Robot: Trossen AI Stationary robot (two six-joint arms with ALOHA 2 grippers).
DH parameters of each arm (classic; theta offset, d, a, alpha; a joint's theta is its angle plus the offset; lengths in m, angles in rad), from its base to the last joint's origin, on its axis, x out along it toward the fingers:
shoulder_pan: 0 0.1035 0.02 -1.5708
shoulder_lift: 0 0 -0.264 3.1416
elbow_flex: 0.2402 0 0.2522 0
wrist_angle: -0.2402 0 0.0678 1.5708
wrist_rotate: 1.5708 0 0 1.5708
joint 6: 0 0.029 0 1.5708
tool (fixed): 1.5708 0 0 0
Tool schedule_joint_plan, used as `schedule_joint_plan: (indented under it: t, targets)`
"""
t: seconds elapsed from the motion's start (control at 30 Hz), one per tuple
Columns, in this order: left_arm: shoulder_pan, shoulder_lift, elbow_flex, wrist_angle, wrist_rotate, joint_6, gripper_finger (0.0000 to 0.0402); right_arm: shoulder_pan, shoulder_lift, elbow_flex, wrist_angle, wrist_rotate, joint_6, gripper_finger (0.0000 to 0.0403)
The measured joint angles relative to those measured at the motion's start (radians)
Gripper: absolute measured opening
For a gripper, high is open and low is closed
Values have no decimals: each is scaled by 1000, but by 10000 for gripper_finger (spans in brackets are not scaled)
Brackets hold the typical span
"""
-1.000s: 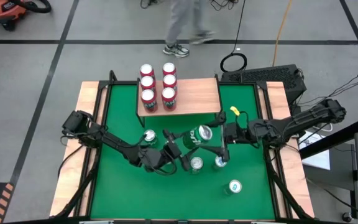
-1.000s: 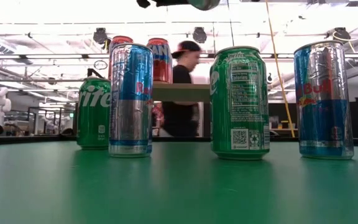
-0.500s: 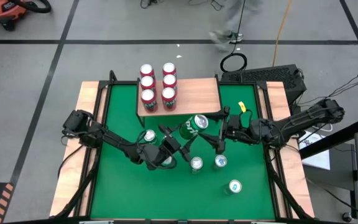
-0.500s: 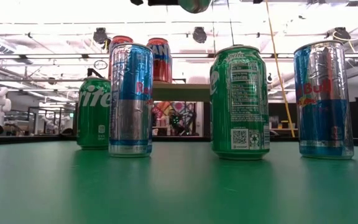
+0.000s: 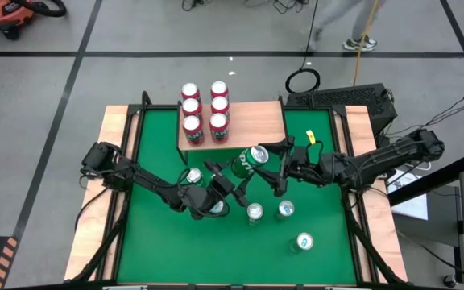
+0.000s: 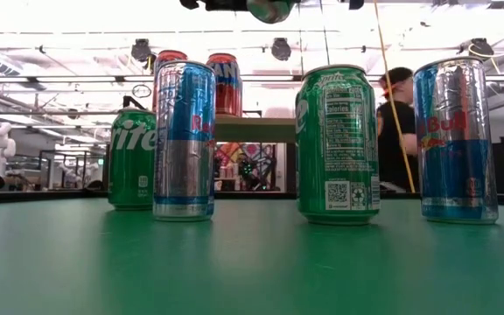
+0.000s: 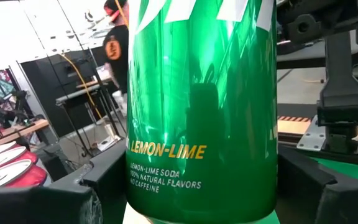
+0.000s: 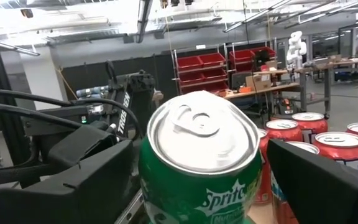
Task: Place canned beverage on shelf
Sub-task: Put the green soda can on the shelf
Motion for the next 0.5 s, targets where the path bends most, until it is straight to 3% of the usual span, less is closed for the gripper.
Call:
schedule_joint_plan:
  t: [0.5]
  targets:
    - [4, 0, 1, -3, -10, -8, 286, -50, 37, -1, 45, -56, -52, 352]
